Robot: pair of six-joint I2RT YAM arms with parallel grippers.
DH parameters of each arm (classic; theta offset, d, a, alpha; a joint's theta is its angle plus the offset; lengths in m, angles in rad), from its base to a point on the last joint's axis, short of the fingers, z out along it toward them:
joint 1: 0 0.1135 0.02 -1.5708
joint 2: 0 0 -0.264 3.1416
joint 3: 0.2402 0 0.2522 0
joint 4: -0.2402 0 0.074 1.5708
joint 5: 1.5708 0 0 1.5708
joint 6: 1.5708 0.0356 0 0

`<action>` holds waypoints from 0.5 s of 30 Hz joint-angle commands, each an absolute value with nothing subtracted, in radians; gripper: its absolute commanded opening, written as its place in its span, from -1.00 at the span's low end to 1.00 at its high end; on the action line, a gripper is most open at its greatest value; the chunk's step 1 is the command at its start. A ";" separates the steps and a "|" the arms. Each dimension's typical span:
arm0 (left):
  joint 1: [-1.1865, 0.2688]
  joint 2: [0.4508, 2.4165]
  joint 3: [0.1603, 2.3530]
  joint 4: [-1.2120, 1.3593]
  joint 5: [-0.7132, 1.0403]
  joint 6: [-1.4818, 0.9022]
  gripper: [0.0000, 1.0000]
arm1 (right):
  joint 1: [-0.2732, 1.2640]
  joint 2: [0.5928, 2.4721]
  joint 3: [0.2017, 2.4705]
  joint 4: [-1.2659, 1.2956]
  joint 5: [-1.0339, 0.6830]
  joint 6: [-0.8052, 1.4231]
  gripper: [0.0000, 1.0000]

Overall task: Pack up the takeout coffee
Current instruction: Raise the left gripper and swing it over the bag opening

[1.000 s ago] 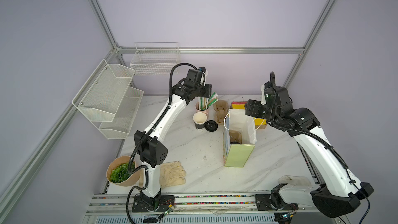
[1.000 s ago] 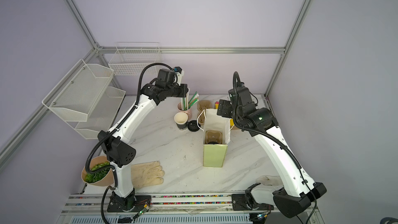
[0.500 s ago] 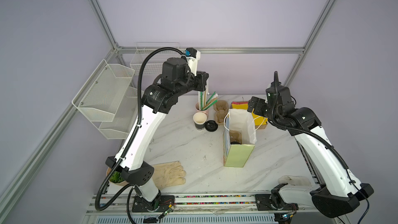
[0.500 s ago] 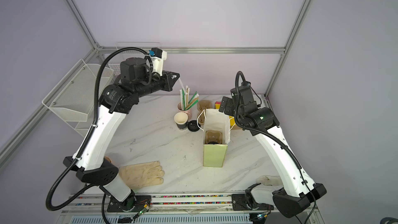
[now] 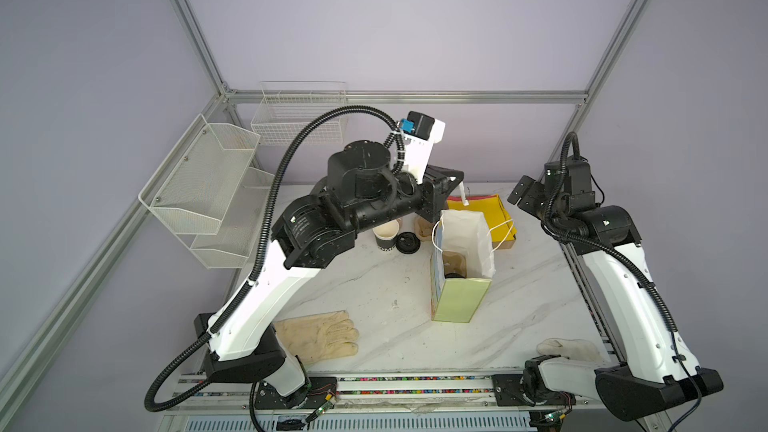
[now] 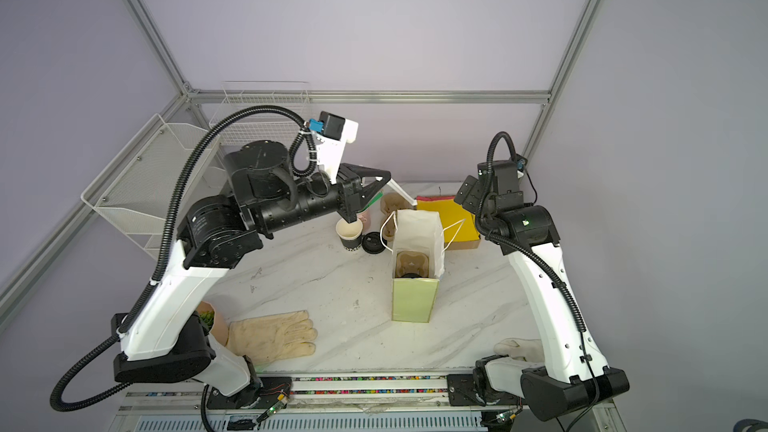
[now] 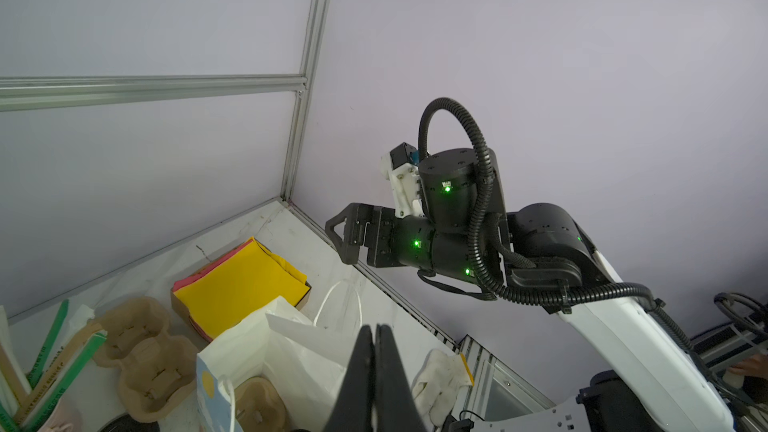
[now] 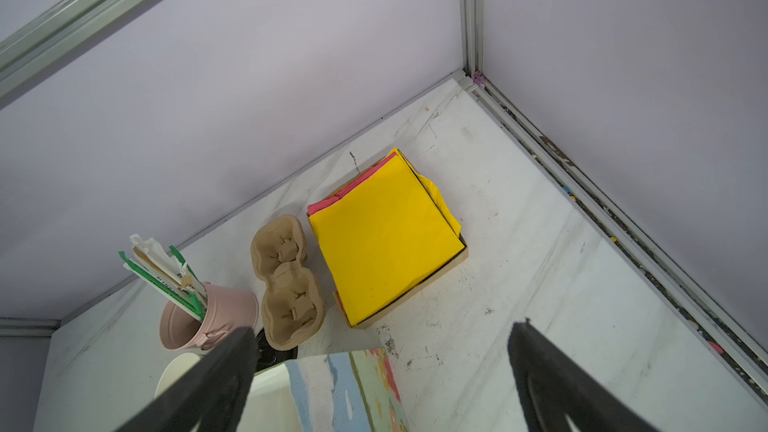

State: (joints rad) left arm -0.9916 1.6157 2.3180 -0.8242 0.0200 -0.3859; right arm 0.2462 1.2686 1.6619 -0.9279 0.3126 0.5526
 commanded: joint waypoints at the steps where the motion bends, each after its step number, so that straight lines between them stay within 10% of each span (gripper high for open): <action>1: -1.002 1.637 2.269 -0.803 -0.004 -0.408 -1.00 | 0.229 1.248 1.658 -0.928 0.327 0.579 0.95; 15: -1.014 1.777 2.153 -0.794 -0.041 -0.355 -1.00 | 0.189 1.285 1.549 -0.853 0.221 0.580 0.95</action>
